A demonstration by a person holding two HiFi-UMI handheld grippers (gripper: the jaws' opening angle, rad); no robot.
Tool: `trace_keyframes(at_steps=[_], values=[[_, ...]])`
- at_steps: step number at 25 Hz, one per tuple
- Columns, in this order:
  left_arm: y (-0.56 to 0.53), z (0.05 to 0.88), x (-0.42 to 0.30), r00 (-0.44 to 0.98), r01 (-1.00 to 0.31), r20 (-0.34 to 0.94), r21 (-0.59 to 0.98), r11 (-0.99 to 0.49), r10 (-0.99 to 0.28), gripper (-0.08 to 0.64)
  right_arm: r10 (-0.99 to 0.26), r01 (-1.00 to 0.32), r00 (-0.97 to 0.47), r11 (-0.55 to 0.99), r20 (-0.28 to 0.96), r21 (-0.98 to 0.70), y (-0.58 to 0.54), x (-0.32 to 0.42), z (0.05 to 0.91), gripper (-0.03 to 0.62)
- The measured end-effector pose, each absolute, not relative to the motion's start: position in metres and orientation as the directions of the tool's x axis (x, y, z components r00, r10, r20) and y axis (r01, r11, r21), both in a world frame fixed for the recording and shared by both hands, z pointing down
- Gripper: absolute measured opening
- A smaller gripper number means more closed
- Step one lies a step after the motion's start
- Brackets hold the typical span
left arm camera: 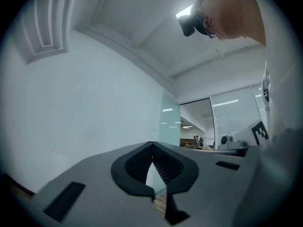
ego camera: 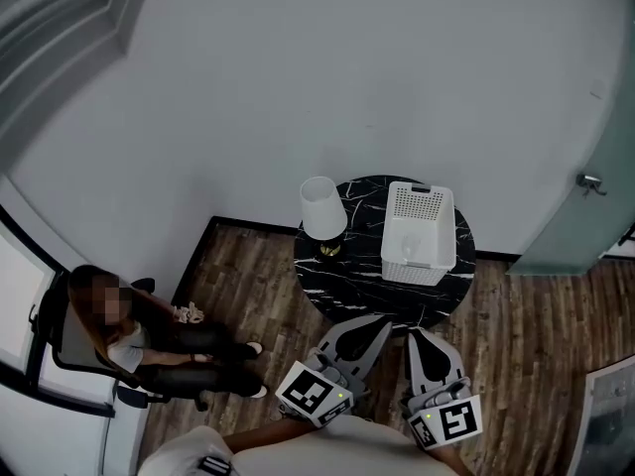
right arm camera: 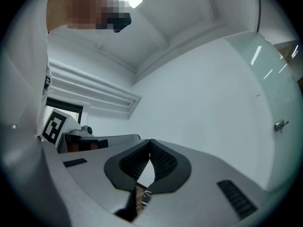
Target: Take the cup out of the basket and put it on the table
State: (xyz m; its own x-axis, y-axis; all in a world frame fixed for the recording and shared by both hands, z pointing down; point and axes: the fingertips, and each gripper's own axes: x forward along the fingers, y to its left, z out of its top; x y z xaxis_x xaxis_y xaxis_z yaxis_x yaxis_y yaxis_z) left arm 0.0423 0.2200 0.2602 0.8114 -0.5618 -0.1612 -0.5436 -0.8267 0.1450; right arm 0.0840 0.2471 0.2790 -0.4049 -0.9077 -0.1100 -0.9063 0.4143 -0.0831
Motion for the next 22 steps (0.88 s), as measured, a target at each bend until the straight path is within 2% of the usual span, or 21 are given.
trace_keyframes(at_steps=[11,22], values=[[0.083,0.262,-0.008,0.8,-0.563,-0.15,0.15,-0.813,-0.582,0.005,-0.909,-0.908,-0.411,0.415,-0.077,-0.05,0.113,0.045,0.274,0.002],[0.008,0.268,-0.019,0.812,-0.547,-0.149,0.142,-0.825,-0.564,0.005,-0.91,-0.906,-0.411,0.415,-0.063,-0.081,0.032,0.027,0.29,0.002]])
